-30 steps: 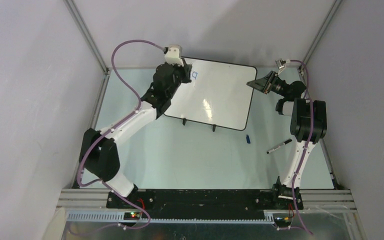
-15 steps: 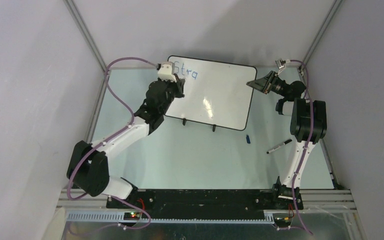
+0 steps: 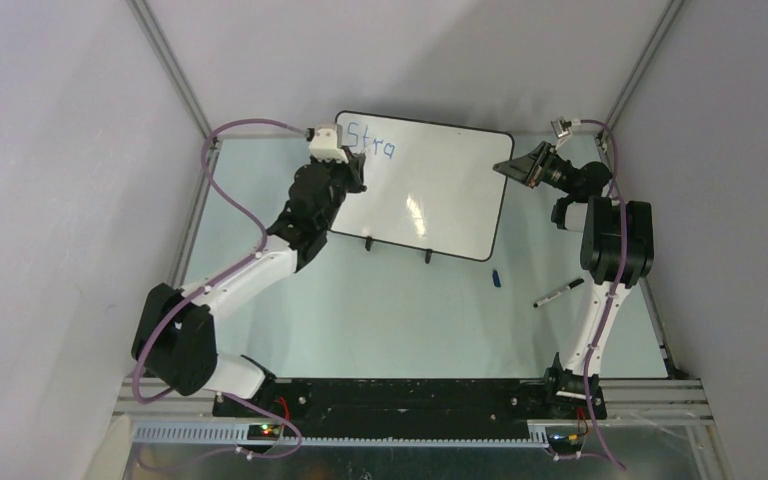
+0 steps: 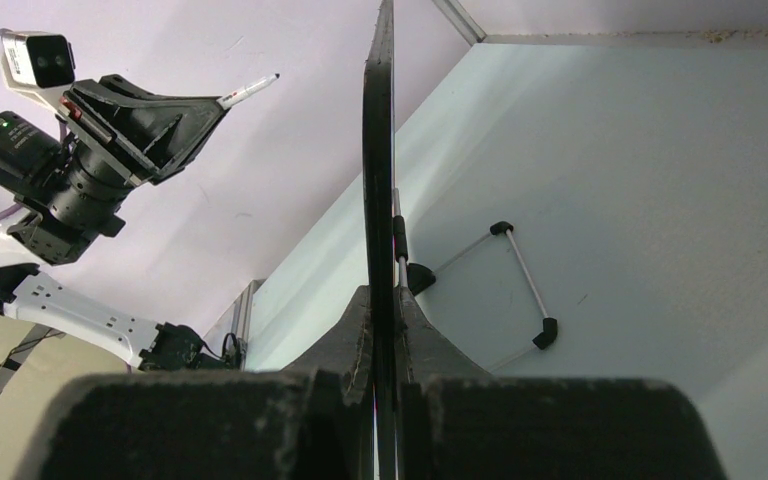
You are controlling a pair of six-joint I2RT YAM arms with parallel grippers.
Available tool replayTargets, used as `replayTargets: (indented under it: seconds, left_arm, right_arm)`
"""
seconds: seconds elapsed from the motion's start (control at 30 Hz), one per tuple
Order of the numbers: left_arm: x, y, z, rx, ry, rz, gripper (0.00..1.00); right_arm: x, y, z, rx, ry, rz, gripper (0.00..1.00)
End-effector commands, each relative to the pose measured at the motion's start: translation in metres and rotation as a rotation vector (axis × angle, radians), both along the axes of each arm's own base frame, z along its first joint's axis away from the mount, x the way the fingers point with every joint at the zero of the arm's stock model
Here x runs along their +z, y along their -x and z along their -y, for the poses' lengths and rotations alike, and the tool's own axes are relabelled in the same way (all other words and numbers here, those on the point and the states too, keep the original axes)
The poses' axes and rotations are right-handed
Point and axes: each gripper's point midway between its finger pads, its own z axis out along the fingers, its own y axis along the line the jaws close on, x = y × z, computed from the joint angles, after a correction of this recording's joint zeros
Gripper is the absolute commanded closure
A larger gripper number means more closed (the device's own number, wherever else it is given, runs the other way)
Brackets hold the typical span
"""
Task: Write a sentence on the whiteboard
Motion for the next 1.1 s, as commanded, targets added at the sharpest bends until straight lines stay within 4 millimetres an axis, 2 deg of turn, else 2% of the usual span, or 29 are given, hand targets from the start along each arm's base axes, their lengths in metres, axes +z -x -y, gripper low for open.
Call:
replayTargets:
  seconds: [0.0, 0.03, 0.17, 0.4, 0.6, 1.07]
  left_arm:
    - [0.019, -0.004, 0.008, -0.022, 0.03, 0.021, 1.0]
    - [0.012, -0.007, 0.012, -0.03, 0.025, 0.001, 1.0]
    - [0.009, -0.014, 0.027, -0.077, 0.034, -0.023, 1.0]
    - [-0.006, -0.025, 0.031, -0.061, 0.007, -0.078, 1.0]
    - [-0.019, -0.033, 0.043, -0.091, -0.013, -0.122, 1.0]
    - [-0.016, -0.046, 0.054, -0.112, -0.042, -0.141, 1.0]
  right_arm:
    - [0.037, 0.008, 0.003, -0.01, 0.003, 0.091, 1.0]
    - [0.038, 0.008, 0.003, -0.01, 0.004, 0.092, 1.0]
    - [0.037, 0.008, 0.003, -0.009, 0.005, 0.092, 1.0]
    - [0.038, 0.009, 0.002, -0.006, 0.005, 0.091, 1.0]
    - [0.037, 0.009, 0.001, -0.003, 0.005, 0.091, 1.0]
    - [0.038, 0.009, 0.0, -0.001, 0.006, 0.093, 1.0]
